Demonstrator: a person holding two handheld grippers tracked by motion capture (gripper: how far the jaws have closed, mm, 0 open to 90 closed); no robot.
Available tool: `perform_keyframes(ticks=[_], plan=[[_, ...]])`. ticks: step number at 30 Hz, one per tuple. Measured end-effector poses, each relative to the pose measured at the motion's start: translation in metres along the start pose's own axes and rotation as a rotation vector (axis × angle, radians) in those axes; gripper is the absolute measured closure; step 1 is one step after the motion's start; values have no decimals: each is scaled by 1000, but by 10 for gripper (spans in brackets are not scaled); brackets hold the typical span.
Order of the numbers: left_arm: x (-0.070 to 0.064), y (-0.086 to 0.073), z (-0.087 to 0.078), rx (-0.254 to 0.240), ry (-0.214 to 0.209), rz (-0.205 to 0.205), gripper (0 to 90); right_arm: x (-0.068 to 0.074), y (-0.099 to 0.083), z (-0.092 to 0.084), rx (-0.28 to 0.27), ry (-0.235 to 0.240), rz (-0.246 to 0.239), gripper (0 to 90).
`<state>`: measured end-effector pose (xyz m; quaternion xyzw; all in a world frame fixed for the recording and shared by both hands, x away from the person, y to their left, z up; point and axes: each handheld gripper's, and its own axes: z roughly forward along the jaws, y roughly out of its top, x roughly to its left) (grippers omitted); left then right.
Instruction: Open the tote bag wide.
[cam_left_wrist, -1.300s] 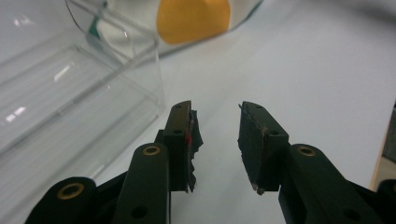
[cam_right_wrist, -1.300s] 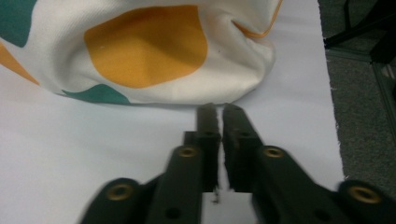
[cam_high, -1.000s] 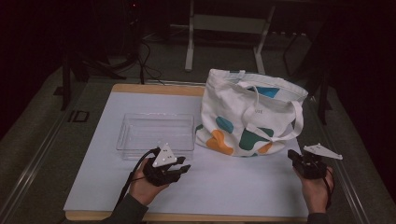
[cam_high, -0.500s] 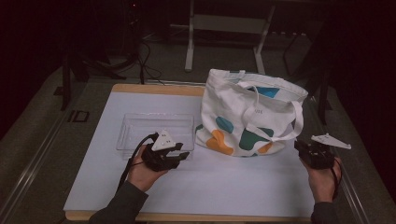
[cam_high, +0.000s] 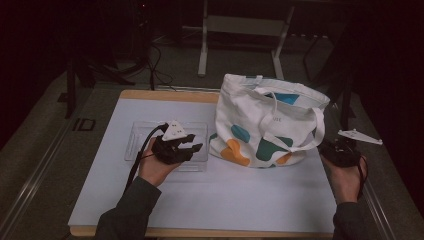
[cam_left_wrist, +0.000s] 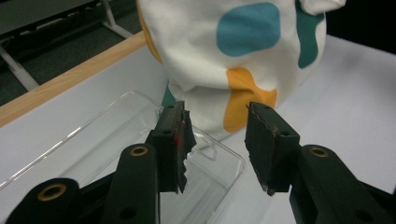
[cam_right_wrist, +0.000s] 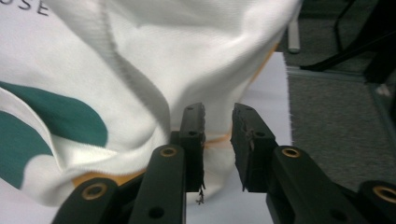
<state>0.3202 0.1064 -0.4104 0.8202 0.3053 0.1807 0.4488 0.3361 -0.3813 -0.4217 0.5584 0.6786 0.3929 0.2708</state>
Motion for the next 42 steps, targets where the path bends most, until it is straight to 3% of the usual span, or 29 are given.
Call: perform_keyframes(ticks=[5, 7, 9, 13, 16, 22, 30, 33, 39, 40, 42], plan=[[5, 4, 6, 4, 9, 2, 573, 0, 3, 10, 7, 37, 43, 602], [7, 7, 10, 13, -1, 4, 561, 2, 4, 13, 6, 67, 43, 570], [10, 10, 13, 18, -13, 3, 556, 4, 6, 17, 11, 67, 45, 541], [13, 16, 17, 24, -16, 11, 549, 3, 9, 21, 6, 94, 95, 511], [19, 26, 24, 33, -7, 9, 539, 2, 12, 30, 45, 113, 139, 480], [28, 44, 40, 61, 9, 24, 540, 3, 15, 33, 59, 148, 152, 676], [46, 68, 65, 67, 28, 7, 586, 12, 13, 35, 58, 131, 78, 873], [47, 76, 74, 79, 38, 11, 560, 14, 15, 34, 53, 118, 50, 889], [50, 83, 85, 87, 26, 16, 555, 15, 15, 33, 52, 118, 43, 895], [54, 83, 88, 58, -40, -17, 555, 15, 15, 33, 52, 118, 43, 896], [57, 83, 91, 51, -55, -18, 523, 15, 15, 31, 59, 118, 29, 897]])
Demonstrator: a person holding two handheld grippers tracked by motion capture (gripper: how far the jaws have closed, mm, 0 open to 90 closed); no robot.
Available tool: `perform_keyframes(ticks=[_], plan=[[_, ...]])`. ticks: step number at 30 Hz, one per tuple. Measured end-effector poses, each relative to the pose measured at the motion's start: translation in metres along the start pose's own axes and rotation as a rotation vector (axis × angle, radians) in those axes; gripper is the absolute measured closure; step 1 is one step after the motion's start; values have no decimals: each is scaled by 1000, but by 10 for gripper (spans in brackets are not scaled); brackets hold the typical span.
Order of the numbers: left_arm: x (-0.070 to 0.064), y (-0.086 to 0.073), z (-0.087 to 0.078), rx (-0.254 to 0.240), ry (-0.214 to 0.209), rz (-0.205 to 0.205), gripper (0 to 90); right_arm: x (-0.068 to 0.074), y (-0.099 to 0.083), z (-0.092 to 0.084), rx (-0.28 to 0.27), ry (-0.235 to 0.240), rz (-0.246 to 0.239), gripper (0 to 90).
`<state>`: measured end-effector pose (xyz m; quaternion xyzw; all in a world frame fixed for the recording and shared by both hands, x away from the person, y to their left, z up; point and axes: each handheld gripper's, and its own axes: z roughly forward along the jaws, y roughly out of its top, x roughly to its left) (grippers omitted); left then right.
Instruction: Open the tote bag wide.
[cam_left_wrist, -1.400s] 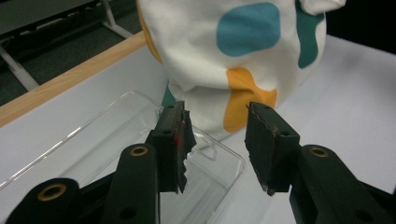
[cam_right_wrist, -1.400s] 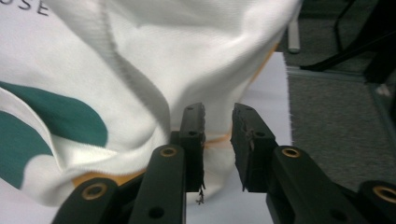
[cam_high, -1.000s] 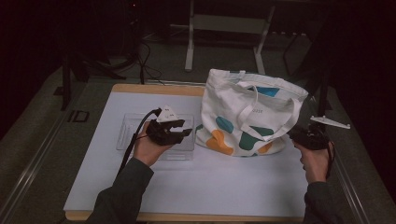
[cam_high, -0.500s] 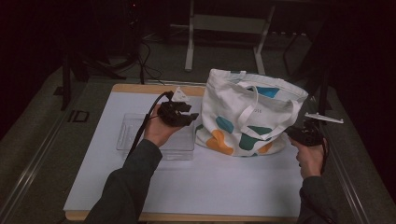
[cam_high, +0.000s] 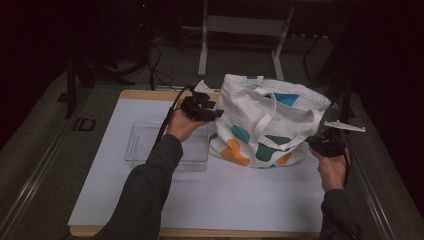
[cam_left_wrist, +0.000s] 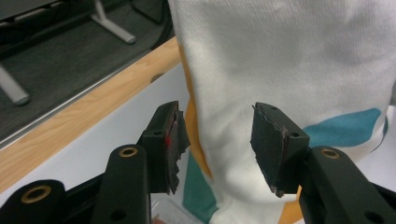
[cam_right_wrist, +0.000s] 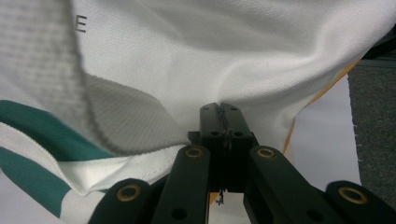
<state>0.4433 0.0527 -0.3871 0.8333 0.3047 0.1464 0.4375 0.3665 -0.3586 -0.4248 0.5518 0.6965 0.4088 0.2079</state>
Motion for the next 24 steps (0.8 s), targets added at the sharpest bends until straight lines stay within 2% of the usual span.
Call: perform_keyframes(ticks=[2, 5, 7, 10, 12, 19, 21, 24], plan=[[3, 1, 4, 7, -12, -3, 525, 0, 0, -1, 3, 1, -1, 897], [2, 3, 7, 26, -6, 28, 555, 0, 1, -1, 5, 4, -6, 897], [1, 6, 7, 33, -1, 37, 636, 0, 1, -1, 7, 8, -6, 898], [-1, 8, 6, 39, 17, 46, 804, -2, 1, -1, 4, 15, 7, 900], [-3, 9, 5, 43, 17, 47, 856, -2, 1, -1, 7, 14, 4, 900], [-8, 10, -4, 50, 21, 52, 872, 0, 3, -10, -12, 15, -17, 900], [-12, 10, -6, 53, 28, 68, 873, 2, 4, -12, -16, 17, -31, 900], [-16, 9, -10, 41, 22, 71, 873, 5, 1, -16, -23, 13, -52, 900]])
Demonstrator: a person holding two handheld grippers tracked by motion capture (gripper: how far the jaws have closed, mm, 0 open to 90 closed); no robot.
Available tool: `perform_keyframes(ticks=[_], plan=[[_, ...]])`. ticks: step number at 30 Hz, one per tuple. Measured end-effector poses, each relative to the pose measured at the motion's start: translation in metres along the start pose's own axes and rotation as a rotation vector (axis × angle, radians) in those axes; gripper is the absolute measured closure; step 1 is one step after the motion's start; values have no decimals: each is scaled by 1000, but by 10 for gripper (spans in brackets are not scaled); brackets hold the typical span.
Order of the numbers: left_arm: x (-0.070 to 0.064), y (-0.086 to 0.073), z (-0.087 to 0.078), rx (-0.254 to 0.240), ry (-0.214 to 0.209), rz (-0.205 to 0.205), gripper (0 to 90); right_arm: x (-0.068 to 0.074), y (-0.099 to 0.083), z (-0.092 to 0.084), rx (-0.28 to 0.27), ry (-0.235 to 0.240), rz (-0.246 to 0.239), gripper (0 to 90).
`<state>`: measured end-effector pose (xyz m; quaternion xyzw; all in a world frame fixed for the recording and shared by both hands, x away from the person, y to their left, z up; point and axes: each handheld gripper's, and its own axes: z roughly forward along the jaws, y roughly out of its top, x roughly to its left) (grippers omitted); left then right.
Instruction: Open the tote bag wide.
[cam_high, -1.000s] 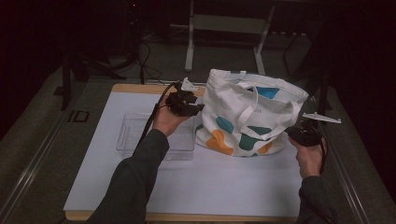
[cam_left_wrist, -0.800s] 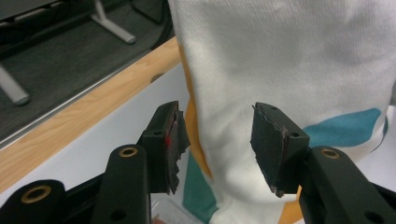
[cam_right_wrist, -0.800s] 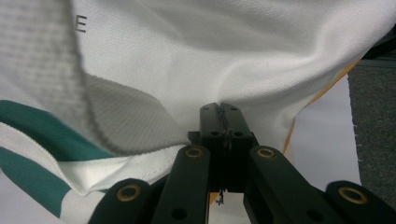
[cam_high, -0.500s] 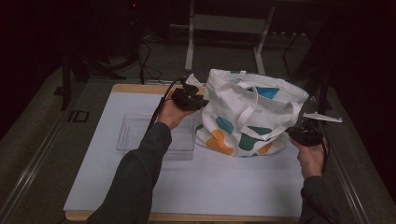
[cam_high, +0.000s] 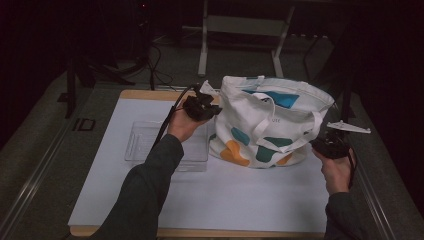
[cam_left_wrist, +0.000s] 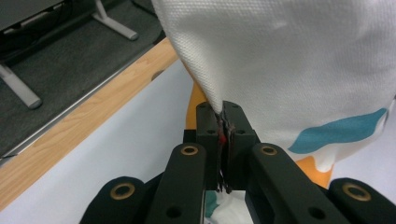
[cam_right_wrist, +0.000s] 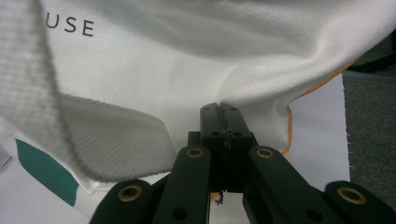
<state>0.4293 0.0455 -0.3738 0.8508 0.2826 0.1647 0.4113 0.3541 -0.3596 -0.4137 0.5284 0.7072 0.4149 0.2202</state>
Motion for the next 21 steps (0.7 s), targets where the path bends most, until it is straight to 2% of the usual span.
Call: perform_keyframes(ticks=[3, 5, 9, 11, 19, 21], plan=[[-2, -3, -5, -20, -17, -16, 874, 0, -3, -5, -16, 4, -3, 900], [-4, -4, -8, -27, -17, -11, 873, 0, -5, -9, -25, 7, -7, 900], [-6, -6, -13, -28, -22, -6, 874, 3, -7, -18, -43, 15, -26, 900], [-7, -8, -15, -31, -32, -20, 872, 5, -8, -22, -52, 17, -44, 900], [-15, -13, -21, -27, -33, 12, 873, 16, -13, -34, -65, 30, -100, 900], [-16, -14, -21, -28, -35, 15, 872, 16, -13, -34, -65, 30, -100, 900]])
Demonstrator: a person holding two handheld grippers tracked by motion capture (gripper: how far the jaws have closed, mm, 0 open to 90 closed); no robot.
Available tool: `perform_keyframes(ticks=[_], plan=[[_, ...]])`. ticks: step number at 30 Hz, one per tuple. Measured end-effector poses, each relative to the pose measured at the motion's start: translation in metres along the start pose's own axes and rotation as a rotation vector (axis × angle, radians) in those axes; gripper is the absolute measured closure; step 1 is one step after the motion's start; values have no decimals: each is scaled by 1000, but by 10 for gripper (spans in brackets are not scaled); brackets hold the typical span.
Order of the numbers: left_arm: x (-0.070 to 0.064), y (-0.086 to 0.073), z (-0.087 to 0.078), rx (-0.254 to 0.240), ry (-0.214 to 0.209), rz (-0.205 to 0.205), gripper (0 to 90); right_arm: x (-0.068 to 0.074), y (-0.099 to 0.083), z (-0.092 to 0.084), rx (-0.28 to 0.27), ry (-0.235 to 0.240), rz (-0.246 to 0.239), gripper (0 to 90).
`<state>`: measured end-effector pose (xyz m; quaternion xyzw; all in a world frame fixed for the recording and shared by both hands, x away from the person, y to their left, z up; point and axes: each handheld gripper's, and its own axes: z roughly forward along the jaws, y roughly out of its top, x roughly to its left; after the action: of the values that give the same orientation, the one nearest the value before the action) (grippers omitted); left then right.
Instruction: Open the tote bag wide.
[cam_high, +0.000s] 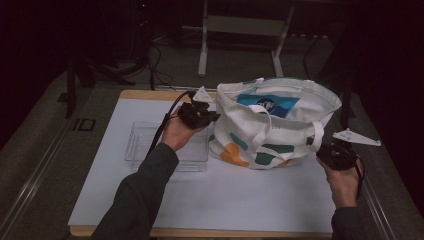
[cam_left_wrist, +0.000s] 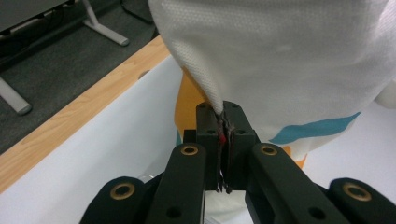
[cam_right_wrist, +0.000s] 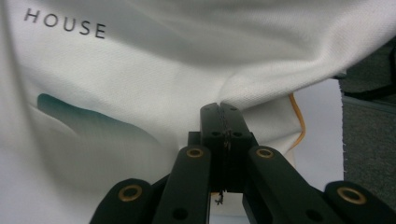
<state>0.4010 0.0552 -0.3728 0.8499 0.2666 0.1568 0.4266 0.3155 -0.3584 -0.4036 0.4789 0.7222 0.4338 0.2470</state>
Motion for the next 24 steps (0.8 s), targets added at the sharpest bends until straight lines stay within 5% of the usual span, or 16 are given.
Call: perform_keyframes(ticks=[13, 24], plan=[[-17, -12, 7, 61, -34, 58, 873, 13, -20, -5, 47, 21, -124, 900], [-21, -30, 23, 111, -60, 53, 874, 17, -40, 4, 104, 35, -152, 900]])
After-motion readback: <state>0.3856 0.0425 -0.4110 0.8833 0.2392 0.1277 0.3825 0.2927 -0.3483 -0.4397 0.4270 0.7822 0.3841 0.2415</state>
